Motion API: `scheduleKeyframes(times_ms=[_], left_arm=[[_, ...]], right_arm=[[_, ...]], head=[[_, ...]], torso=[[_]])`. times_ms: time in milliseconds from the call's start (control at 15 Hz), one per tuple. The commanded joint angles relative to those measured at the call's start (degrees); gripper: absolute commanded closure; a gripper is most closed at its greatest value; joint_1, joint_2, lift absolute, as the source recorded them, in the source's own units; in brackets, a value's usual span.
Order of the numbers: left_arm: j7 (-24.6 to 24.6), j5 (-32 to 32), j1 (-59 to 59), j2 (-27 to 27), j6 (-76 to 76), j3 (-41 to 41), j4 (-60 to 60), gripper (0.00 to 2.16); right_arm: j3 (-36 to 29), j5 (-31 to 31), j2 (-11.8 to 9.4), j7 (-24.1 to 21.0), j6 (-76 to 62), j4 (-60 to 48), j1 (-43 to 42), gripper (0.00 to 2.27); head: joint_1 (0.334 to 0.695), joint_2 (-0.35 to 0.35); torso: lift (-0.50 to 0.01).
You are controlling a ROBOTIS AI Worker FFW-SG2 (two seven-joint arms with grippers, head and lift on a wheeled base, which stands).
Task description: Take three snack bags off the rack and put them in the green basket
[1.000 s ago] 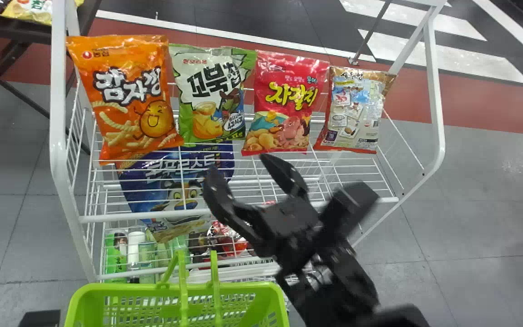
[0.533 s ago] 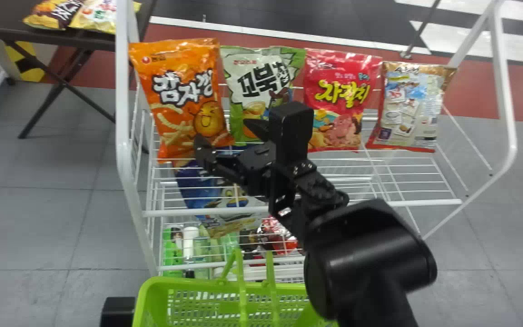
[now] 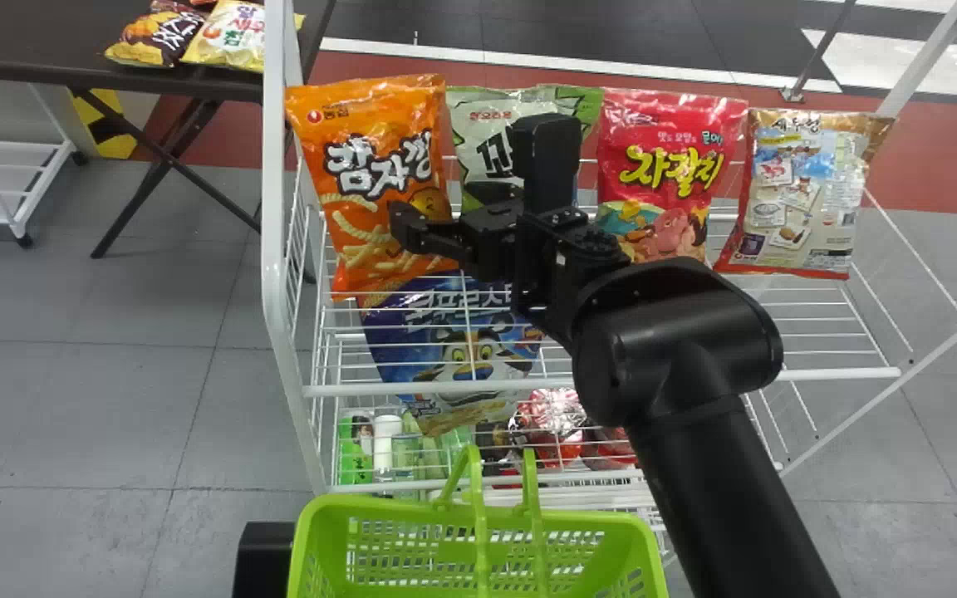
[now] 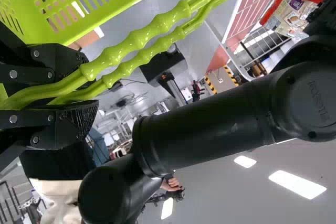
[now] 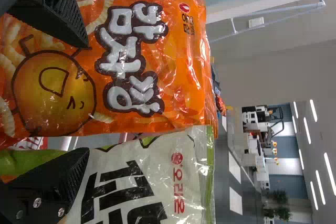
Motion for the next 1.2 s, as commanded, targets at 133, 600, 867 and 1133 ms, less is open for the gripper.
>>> scheduleKeyframes(times_ms=[133, 600, 867, 1133], left_arm=[[0.0, 1.2, -1.8, 0.4, 0.0, 0.0, 1.2, 0.98], [-0.3, 1.7, -2.3, 0.5, -0.3, 0.0, 1.9, 0.98], [-0.4, 1.7, -2.3, 0.6, -0.9, 0.0, 1.8, 0.98], [-0.4, 1.8, -2.3, 0.7, -1.1, -0.1, 1.8, 0.98]], right_arm=[[1.5, -0.4, 0.2, 0.3, 0.1, 2.6, -2.6, 0.11], [3.3, -2.1, 0.2, 1.7, 0.5, 8.6, -7.1, 0.16], [4.4, -1.8, 0.2, 4.7, 4.4, 7.3, -6.5, 1.94], [5.3, 0.5, 0.2, 4.7, 8.1, -0.9, -1.8, 2.24]], head=[[0.695, -0.102], [0.695, -0.07], [0.695, -0.051], [0.695, -0.033]], torso=[[-0.02], [-0.02], [-0.02], [-0.02]])
